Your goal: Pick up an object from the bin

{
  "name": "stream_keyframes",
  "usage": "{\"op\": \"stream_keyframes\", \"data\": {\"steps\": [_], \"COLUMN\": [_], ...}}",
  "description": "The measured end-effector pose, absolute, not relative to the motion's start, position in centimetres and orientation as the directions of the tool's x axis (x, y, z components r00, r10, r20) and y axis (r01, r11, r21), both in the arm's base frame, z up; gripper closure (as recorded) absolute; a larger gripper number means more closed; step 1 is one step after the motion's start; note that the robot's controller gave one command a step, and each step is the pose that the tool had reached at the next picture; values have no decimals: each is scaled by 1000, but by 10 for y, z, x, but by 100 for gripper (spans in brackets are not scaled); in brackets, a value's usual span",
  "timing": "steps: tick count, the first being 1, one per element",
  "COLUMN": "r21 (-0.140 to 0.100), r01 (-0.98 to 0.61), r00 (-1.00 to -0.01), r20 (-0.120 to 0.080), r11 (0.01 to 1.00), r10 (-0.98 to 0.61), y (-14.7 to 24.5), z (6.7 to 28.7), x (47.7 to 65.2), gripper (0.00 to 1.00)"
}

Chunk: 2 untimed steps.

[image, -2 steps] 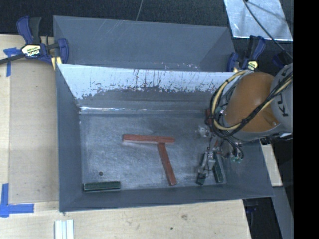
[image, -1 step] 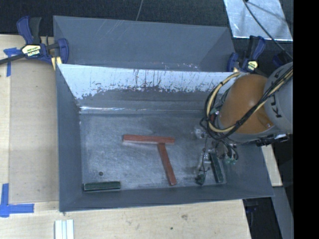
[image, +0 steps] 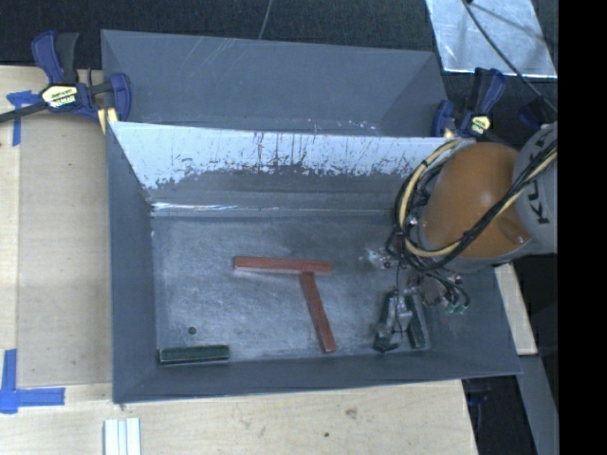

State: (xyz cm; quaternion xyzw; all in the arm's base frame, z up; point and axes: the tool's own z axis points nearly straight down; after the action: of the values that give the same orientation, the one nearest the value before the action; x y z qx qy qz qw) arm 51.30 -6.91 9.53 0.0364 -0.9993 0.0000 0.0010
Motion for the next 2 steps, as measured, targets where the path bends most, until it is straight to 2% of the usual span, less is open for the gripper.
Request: {"op": "stream_keyframes", "data": {"steps": [1, 2], "r21": [0, 1], "r01": [-229, 124], "r00": [-973, -992], "r20": [0, -5], "r11": [973, 992], "r10": [-229, 124], "y": [-44, -95], "z": [110, 102], "x": [501, 508], "gripper": [0, 0]}}
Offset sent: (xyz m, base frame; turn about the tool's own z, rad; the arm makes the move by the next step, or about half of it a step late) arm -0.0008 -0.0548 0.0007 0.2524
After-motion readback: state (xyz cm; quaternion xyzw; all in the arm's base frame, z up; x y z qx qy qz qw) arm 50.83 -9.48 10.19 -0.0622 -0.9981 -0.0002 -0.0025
